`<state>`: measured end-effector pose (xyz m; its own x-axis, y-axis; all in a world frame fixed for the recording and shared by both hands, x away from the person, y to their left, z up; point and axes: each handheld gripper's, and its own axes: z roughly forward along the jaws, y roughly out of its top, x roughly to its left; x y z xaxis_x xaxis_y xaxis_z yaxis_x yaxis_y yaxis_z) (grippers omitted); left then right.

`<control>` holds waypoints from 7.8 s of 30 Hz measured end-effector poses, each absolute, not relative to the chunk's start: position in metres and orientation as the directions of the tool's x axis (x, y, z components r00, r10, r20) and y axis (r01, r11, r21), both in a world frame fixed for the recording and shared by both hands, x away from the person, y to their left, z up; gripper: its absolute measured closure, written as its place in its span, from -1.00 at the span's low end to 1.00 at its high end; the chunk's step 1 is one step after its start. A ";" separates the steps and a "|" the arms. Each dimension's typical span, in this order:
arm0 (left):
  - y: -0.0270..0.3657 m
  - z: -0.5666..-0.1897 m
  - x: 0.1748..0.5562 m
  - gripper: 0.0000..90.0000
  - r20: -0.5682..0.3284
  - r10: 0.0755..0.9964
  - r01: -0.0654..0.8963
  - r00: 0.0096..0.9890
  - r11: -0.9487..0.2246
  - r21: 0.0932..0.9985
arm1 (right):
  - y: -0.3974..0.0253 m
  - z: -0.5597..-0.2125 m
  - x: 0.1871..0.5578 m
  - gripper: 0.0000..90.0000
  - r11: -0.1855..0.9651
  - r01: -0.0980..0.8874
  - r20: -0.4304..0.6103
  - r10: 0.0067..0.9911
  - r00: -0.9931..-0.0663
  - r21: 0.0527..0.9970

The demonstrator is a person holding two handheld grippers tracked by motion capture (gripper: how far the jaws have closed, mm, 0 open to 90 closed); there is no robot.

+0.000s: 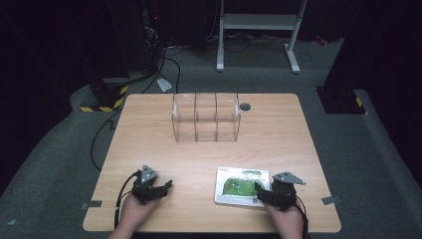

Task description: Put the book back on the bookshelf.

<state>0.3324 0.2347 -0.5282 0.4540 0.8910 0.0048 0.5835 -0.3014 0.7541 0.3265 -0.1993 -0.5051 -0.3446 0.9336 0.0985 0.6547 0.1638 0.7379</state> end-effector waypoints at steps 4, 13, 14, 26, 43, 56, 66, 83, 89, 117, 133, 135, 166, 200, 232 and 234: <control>0.235 -0.528 0.332 -0.32 0.004 0.891 0.584 0.454 -0.302 0.754 | -0.199 -0.511 0.329 -0.49 0.155 0.675 0.123 0.930 -0.345 0.722; 0.235 -0.528 0.333 -0.37 0.006 0.892 0.585 0.453 -0.302 0.753 | -0.192 -0.517 0.331 -0.55 0.137 0.707 0.164 0.926 -0.341 0.694; 0.235 -0.528 0.333 -0.38 0.006 0.891 0.585 0.453 -0.303 0.753 | -0.191 -0.517 0.331 -0.55 0.131 0.709 0.176 0.923 -0.342 0.692; 0.235 -0.529 0.335 -0.63 0.009 0.906 0.610 0.423 -0.292 0.737 | -0.169 -0.517 0.331 -0.55 0.169 0.697 0.156 0.913 -0.377 0.696; 0.195 -0.525 0.315 -0.54 -0.047 0.826 0.584 0.561 -0.355 0.730 | -0.167 -0.515 0.318 -0.52 0.215 0.689 0.131 0.901 -0.414 0.692; 0.174 -0.524 0.308 -0.53 -0.082 0.781 0.560 0.618 -0.365 0.744 | -0.152 -0.516 0.315 -0.48 0.224 0.677 0.134 0.891 -0.433 0.701; 0.166 -0.520 0.303 -0.52 -0.096 0.750 0.538 0.655 -0.373 0.756 | -0.122 -0.517 0.313 -0.47 0.251 0.644 0.102 0.882 -0.459 0.722; 0.160 -0.523 0.303 -0.59 -0.143 0.758 0.581 0.637 -0.350 0.735 | -0.105 -0.519 0.316 -0.47 0.245 0.651 0.139 0.867 -0.479 0.719; 0.169 -0.524 0.315 -0.58 -0.153 0.785 0.597 0.600 -0.313 0.738 | -0.094 -0.521 0.322 -0.52 0.248 0.652 0.159 0.852 -0.499 0.716; 0.175 -0.524 0.328 -0.27 -0.184 0.842 0.625 0.507 -0.213 0.751 | -0.085 -0.516 0.328 -0.39 0.309 0.618 0.092 0.843 -0.530 0.723; 0.182 -0.525 0.323 -0.08 -0.273 0.841 0.648 0.467 -0.115 0.753 | -0.103 -0.515 0.308 -0.37 0.258 0.648 0.191 0.821 -0.539 0.717; 0.183 -0.524 0.323 -0.07 -0.270 0.842 0.646 0.467 -0.116 0.755 | -0.101 -0.517 0.308 -0.37 0.265 0.654 0.196 0.817 -0.543 0.709; 0.187 -0.501 0.311 0.02 -0.242 0.820 0.536 0.519 -0.092 0.839 | -0.096 -0.521 0.307 -0.58 0.298 0.635 0.176 0.800 -0.573 0.713; 0.188 -0.489 0.311 0.00 -0.239 0.803 0.507 0.546 -0.090 0.857 | -0.092 -0.522 0.300 -0.43 0.334 0.601 0.095 0.817 -0.568 0.726; 0.190 -0.505 0.327 0.32 -0.230 0.761 0.565 0.607 -0.210 0.798 | -0.113 -0.513 0.303 -0.29 0.272 0.589 0.140 0.817 -0.559 0.761; 0.188 -0.503 0.325 0.33 -0.188 0.761 0.536 0.621 -0.237 0.811 | -0.114 -0.513 0.304 -0.27 0.264 0.588 0.145 0.818 -0.556 0.765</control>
<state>0.3245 0.1879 -0.5034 0.6206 0.7612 -0.1881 0.5358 -0.2366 0.8105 0.3044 -0.1139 -0.5132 -0.5561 0.8184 0.1448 0.5875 0.2639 0.7650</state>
